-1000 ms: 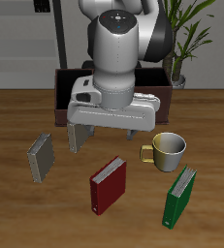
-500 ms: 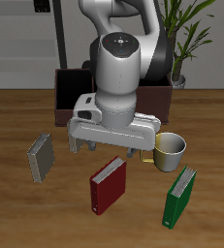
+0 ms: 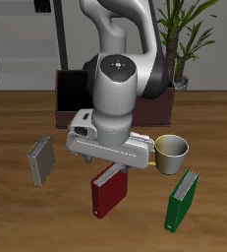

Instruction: Place the red book into the back desk caddy's right compartment

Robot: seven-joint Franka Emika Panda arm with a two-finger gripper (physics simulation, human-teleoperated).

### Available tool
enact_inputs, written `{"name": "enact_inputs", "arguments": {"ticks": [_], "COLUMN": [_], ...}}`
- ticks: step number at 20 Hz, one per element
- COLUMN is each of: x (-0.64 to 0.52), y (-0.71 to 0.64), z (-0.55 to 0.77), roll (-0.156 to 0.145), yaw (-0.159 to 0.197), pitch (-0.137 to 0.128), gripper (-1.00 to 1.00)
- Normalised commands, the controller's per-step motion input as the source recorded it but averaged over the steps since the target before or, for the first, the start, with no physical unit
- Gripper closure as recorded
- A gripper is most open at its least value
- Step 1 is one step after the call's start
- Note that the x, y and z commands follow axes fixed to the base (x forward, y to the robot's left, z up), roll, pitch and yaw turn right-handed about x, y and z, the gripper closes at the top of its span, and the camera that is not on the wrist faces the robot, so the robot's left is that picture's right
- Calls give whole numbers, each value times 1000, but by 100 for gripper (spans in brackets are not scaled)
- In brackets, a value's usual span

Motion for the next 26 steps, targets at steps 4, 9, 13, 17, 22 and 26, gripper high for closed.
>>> {"name": "enact_inputs", "arguments": {"ticks": [4,9,13,17,22,26], "x": [-15,22,20,-25,-64,-143], "y": [-21,-39,-35,-78,-29,-23], "z": [-260,-420,-392,-226,49,263], "roll": [-4,-12,4,-15,4,-9], "yaw": [-9,-52,-47,-8,-7,8], "pitch": [30,55,47,24,-9,-31], "gripper": [-100,-100,100,100,100,100]}}
